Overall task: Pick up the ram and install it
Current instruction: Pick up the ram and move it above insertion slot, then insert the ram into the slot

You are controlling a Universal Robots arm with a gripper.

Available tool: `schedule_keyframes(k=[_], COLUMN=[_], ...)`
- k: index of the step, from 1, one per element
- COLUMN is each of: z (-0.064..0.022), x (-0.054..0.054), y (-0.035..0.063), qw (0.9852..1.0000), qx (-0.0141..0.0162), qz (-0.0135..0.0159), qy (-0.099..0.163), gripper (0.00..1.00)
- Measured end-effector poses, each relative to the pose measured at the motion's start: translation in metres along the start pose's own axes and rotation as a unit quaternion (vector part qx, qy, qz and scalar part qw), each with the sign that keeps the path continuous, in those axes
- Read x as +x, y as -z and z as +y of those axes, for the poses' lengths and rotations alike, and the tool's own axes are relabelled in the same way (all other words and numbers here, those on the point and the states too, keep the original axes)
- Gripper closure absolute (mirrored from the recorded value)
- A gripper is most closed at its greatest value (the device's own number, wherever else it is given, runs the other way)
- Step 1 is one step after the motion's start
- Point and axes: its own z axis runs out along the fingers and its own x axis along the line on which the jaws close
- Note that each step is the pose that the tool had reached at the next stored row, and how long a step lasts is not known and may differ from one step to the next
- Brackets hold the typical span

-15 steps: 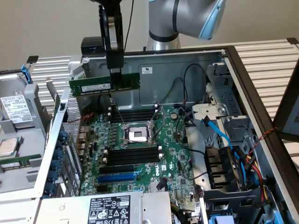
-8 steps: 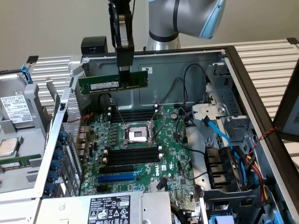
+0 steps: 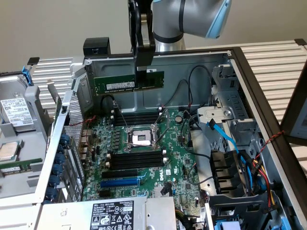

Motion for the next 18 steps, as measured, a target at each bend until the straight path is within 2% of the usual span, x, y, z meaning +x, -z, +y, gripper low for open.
schedule_keyframes(k=[6, 14, 18], z=[-0.0005, -0.0013, -0.0016], x=[0.000, -0.001, -0.001], y=[-0.0016, -0.0147, -0.0160], qw=[1.0000, 0.9990, 0.9986], qx=[0.0000, -0.0010, -0.0007], qz=[-0.0004, -0.0024, -0.0029], qy=[-0.005, -0.044, -0.053], gripper=[0.87, 0.87, 0.87])
